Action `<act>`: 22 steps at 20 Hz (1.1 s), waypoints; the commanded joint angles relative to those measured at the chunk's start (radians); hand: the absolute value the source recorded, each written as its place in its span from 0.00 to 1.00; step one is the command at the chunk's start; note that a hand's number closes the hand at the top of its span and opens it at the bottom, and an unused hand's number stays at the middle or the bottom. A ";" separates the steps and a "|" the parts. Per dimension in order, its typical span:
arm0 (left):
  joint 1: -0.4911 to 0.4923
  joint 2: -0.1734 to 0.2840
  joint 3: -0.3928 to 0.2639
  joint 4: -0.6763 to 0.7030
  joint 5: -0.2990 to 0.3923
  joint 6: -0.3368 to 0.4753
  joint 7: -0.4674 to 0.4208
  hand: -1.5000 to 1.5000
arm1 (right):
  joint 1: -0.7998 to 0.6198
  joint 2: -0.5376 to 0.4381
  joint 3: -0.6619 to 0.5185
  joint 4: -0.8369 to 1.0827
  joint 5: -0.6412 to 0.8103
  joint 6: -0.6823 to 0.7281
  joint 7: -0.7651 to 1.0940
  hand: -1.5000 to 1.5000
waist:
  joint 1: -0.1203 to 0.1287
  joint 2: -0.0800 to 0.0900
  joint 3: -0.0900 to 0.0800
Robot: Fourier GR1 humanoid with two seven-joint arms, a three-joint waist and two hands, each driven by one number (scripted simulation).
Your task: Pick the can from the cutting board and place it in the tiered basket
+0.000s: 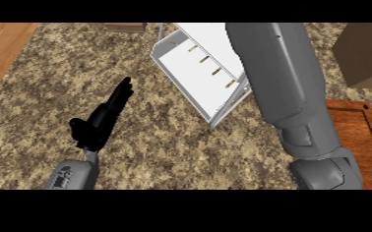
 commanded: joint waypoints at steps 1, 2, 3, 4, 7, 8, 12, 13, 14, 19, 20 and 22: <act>-0.030 -0.011 0.011 0.046 -0.009 0.010 -0.027 0.50 | -0.046 0.003 -0.023 0.138 -0.072 -0.174 0.002 1.00 | -0.006 0.000 0.000; -0.009 0.019 0.025 0.047 -0.005 -0.011 -0.048 0.50 | -0.064 0.003 -0.027 0.159 -0.091 -0.201 0.009 1.00 | -0.001 0.000 0.000; -0.054 -0.010 0.013 0.067 0.000 -0.007 -0.016 0.50 | -0.082 0.003 -0.065 0.194 -0.100 -0.232 -0.026 1.00 | -0.001 0.005 0.000; 0.010 0.006 0.009 0.021 0.007 -0.021 -0.012 0.50 | -0.106 0.003 -0.076 0.216 -0.106 -0.216 -0.006 1.00 | -0.003 -0.002 0.000; -0.060 -0.012 -0.005 0.041 -0.017 -0.001 0.003 0.50 | -0.059 0.003 -0.137 0.204 -0.250 -0.322 0.065 1.00 | 0.016 0.004 0.001; 0.020 -0.013 -0.023 0.025 -0.026 -0.005 -0.038 0.50 | -0.110 0.003 -0.137 0.223 -0.261 -0.316 0.131 1.00 | 0.027 -0.003 0.000; 0.020 -0.006 -0.001 0.042 -0.025 0.004 -0.048 0.50 | -0.117 0.003 -0.141 0.256 -0.368 -0.421 0.064 0.00 | 0.008 -0.007 0.000; 0.000 -0.015 0.000 0.016 -0.002 -0.005 0.001 0.50 | -0.128 0.003 -0.169 0.251 -0.366 -0.425 0.029 0.00 | -0.004 -0.007 0.001; 0.004 -0.017 -0.008 0.034 -0.026 0.010 -0.020 0.50 | -0.148 0.003 -0.086 0.268 -0.391 -0.487 0.087 0.00 | 0.001 -0.011 0.000; 0.014 -0.018 0.017 0.039 -0.009 0.014 -0.019 0.50 | -0.108 -0.014 -0.079 0.241 -0.241 -0.609 0.059 0.00 | -0.041 -0.015 0.000; 0.036 -0.022 0.004 0.002 -0.014 0.017 -0.019 0.50 | -0.100 -0.047 -0.070 0.275 -0.184 -0.646 0.071 0.00 | -0.034 -0.015 0.000; 0.042 -0.002 0.015 -0.010 -0.005 0.007 0.003 0.50 | -0.114 -0.058 -0.029 0.277 -0.073 -0.683 0.154 0.00 | -0.050 -0.025 -0.001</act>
